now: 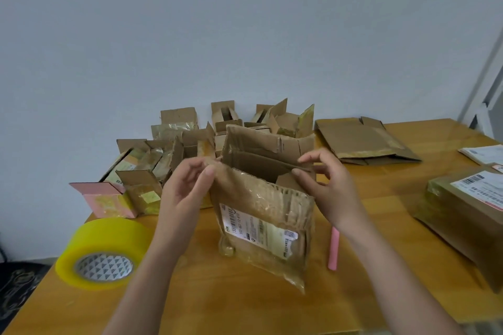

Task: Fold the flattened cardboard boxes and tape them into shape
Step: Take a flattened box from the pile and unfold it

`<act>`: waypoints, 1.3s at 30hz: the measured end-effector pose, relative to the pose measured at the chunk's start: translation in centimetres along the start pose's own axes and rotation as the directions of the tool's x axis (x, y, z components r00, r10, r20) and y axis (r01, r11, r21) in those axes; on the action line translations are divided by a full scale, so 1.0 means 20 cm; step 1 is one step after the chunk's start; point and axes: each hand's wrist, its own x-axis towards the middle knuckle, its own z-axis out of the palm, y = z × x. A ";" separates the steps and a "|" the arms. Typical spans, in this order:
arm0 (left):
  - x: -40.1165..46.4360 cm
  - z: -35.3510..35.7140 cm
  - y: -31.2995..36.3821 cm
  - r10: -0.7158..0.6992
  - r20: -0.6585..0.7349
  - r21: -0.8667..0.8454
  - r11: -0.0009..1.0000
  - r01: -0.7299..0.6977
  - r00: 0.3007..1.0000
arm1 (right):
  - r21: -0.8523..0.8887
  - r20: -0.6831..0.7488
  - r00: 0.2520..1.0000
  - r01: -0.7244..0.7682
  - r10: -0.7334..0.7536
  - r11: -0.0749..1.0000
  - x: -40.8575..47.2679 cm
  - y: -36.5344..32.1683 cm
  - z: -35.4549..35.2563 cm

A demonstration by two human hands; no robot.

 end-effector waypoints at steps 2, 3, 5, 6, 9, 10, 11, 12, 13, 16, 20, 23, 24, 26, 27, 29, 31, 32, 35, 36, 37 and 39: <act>-0.03 -0.01 -0.01 0.023 0.045 0.006 1.000 -0.023 0.999 | -0.006 -0.032 0.999 -0.011 0.011 1.000 0.00 0.02 0.00; -0.03 -0.01 -0.02 0.022 0.061 0.007 1.000 -0.023 0.998 | -0.017 -0.042 0.999 -0.031 0.030 0.999 0.01 0.03 0.00; -0.03 -0.03 -0.04 0.021 0.052 0.027 0.999 -0.023 0.998 | -0.032 -0.041 0.996 -0.080 0.079 0.996 0.01 0.04 0.01; -0.03 -0.02 -0.04 0.029 0.035 0.052 0.998 -0.031 0.999 | -0.027 -0.035 0.996 -0.089 0.088 0.996 0.00 0.03 0.01; -0.04 0.01 -0.07 0.107 -0.032 0.174 0.980 -0.099 0.994 | 0.133 0.086 0.990 -0.118 0.108 0.984 -0.06 0.00 -0.02; -0.04 0.02 -0.08 0.128 -0.058 0.204 0.972 -0.114 0.990 | 0.194 0.145 0.983 -0.141 0.114 0.971 -0.08 0.00 -0.02; -0.05 0.03 -0.08 0.140 -0.084 0.211 0.970 -0.119 0.987 | 0.230 0.202 0.973 -0.159 0.113 0.960 -0.10 0.00 -0.03; -0.05 0.03 -0.09 0.146 -0.102 0.208 0.970 -0.122 0.984 | 0.232 0.248 0.962 -0.170 0.111 0.958 -0.12 0.00 -0.03; -0.05 0.04 -0.09 0.152 -0.109 0.205 0.970 -0.127 0.982 | 0.217 0.275 0.954 -0.183 0.120 0.959 -0.13 0.00 -0.02; -0.07 0.07 -0.08 0.096 -0.096 0.176 0.981 -0.078 0.991 | 0.244 0.233 0.961 -0.207 0.150 0.947 -0.11 -0.01 0.00; -0.07 0.09 -0.10 -0.116 -0.039 -0.028 0.993 0.115 0.992 | 0.334 0.205 0.964 -0.231 0.169 0.914 -0.06 0.00 0.02; -0.06 0.09 -0.10 -0.122 -0.006 -0.082 0.989 0.121 0.992 | 0.344 0.259 0.950 -0.259 0.174 0.902 -0.05 0.01 0.04; -0.06 0.09 -0.11 -0.121 -0.008 -0.084 0.989 0.120 0.993 | 0.340 0.270 0.947 -0.262 0.173 0.903 -0.05 0.00 0.05; -0.06 0.09 -0.11 -0.148 -0.015 -0.119 0.982 0.145 0.989 | 0.334 0.294 0.940 -0.270 0.173 0.903 -0.04 0.00 0.05; -0.06 0.09 -0.11 -0.151 -0.009 -0.128 0.981 0.149 0.988 | 0.348 0.299 0.939 -0.273 0.170 0.897 -0.04 0.00 0.05; -0.06 0.09 -0.11 -0.144 -0.009 -0.111 0.984 0.142 0.990 | 0.358 0.297 0.940 -0.272 0.167 0.893 -0.04 0.02 0.05; -0.08 0.09 -0.13 -0.153 -0.020 -0.112 0.982 0.150 0.988 | 0.307 0.278 0.950 -0.231 0.146 0.923 -0.04 0.03 0.06; -0.09 0.09 -0.13 -0.155 -0.020 -0.117 0.981 0.152 0.988 | 0.293 0.273 0.952 -0.217 0.136 0.931 -0.05 0.03 0.06; -0.12 0.11 -0.14 -0.173 0.020 -0.176 0.969 0.174 0.985 | 0.341 0.290 0.947 -0.241 0.142 0.909 -0.07 0.04 0.09; -0.13 0.11 -0.13 -0.184 0.030 -0.207 0.961 0.186 0.982 | 0.369 0.292 0.944 -0.258 0.152 0.893 -0.08 0.04 0.09; -0.13 0.12 -0.12 -0.189 0.031 -0.223 0.956 0.191 0.981 | 0.394 0.289 0.944 -0.268 0.159 0.879 -0.09 0.03 0.10; -0.14 0.12 -0.11 -0.188 0.014 -0.223 0.957 0.187 0.982 | 0.435 0.288 0.941 -0.295 0.179 0.851 -0.10 0.03 0.10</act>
